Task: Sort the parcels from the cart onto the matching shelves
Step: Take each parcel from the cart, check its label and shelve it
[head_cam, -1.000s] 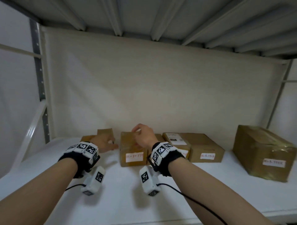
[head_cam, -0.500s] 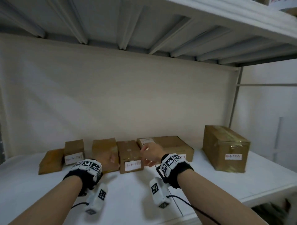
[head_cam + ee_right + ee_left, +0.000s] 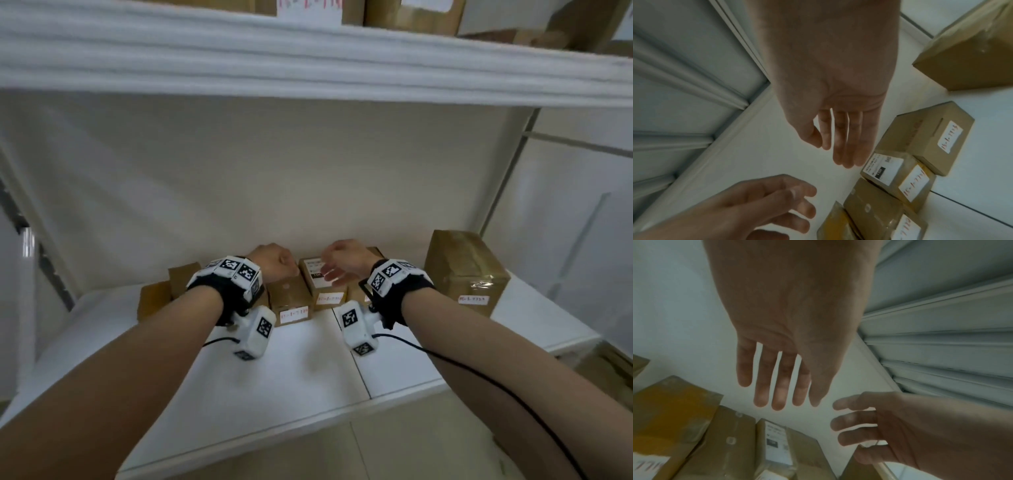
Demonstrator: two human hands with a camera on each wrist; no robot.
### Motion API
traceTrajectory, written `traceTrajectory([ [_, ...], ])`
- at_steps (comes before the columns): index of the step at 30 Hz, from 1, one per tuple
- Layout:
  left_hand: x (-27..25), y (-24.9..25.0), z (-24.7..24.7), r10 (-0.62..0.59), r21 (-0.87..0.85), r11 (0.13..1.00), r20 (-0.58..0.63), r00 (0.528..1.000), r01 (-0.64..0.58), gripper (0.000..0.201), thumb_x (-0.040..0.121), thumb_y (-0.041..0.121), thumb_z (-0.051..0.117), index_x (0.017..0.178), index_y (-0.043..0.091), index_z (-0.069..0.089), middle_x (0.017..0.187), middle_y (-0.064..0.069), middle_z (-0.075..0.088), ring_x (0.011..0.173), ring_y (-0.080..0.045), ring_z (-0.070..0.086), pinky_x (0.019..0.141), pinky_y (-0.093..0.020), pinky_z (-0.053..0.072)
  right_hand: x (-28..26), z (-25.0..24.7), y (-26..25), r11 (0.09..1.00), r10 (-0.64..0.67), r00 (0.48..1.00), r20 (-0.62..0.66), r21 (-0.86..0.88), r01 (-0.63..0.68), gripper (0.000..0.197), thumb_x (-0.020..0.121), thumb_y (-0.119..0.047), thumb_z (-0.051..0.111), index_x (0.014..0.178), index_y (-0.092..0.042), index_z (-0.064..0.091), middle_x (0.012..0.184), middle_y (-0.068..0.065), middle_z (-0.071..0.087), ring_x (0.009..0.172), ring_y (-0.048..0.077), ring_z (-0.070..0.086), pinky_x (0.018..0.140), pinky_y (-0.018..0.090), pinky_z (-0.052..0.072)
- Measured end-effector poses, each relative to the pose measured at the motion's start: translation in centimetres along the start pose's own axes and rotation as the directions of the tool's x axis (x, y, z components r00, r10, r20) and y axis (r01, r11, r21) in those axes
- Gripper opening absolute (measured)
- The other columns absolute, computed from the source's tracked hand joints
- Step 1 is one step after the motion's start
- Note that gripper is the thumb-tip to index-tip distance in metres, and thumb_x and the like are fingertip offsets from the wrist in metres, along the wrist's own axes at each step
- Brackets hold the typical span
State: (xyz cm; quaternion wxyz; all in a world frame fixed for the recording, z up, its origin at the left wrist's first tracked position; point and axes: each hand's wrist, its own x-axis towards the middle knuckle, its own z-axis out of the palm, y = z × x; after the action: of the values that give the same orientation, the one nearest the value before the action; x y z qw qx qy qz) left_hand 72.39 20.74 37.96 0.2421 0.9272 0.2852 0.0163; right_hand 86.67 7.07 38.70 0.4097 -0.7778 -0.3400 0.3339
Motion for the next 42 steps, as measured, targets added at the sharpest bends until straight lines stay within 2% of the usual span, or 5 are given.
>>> traceTrajectory([
  [8,-5.9,10.3,-9.7,-0.033,0.017,0.999,0.196,0.980,0.030,0.037,0.090,0.038,0.062,0.061,0.018,0.069,0.072,-0.005,0.075,0.069,-0.022,0.070,0.074,-0.029,0.052,-9.1,-4.8,-10.4,0.996,0.085,0.989,0.117,0.018,-0.088,0.013,0.103,-0.019,0.053,0.107,-0.009,0.060,0.096,0.011,0.070,0.083,0.025,0.068,0.088,0.043,0.059],
  [16,-12.6,18.4,-15.2,-0.053,0.080,0.997,0.538,0.841,0.012,0.026,0.095,0.035,0.061,0.096,0.009,0.068,0.092,-0.008,0.071,0.071,-0.017,0.061,0.069,-0.023,0.052,-17.5,-9.3,-17.4,0.975,0.222,0.970,0.101,-0.021,-0.221,0.029,0.101,-0.013,0.052,0.123,0.004,0.061,0.102,0.016,0.071,0.071,0.021,0.068,0.054,0.028,0.060],
  [20,-14.9,21.5,-18.3,-0.020,0.063,0.998,0.572,0.820,-0.019,0.023,0.092,0.036,0.066,0.087,0.014,0.065,0.095,-0.007,0.071,0.080,-0.021,0.062,0.071,-0.029,0.052,-21.1,-12.1,-20.0,0.965,0.260,0.960,0.105,-0.070,-0.253,0.030,0.101,-0.011,0.050,0.123,0.003,0.064,0.115,0.021,0.069,0.089,0.027,0.069,0.069,0.034,0.062],
  [29,-16.4,27.5,-28.1,0.040,-0.070,0.998,0.552,0.833,-0.001,0.034,0.095,0.030,0.063,0.122,0.009,0.062,0.108,-0.010,0.074,0.101,-0.027,0.071,0.095,-0.040,0.055,-24.5,-18.2,-27.2,0.980,0.192,0.976,0.099,-0.068,-0.185,0.024,0.103,-0.016,0.053,0.118,-0.003,0.066,0.099,0.008,0.071,0.084,0.021,0.070,0.067,0.027,0.057],
  [42,-15.3,25.2,-42.5,-0.027,0.025,0.999,0.172,0.985,0.023,0.027,0.099,0.033,0.055,0.122,0.019,0.061,0.106,0.002,0.064,0.097,-0.016,0.061,0.072,-0.024,0.050,-18.3,-24.6,-34.1,0.989,-0.109,0.936,-0.334,-0.131,0.068,0.014,0.099,-0.010,0.051,0.098,-0.008,0.065,0.089,0.008,0.065,0.081,0.022,0.061,0.063,0.027,0.049],
])
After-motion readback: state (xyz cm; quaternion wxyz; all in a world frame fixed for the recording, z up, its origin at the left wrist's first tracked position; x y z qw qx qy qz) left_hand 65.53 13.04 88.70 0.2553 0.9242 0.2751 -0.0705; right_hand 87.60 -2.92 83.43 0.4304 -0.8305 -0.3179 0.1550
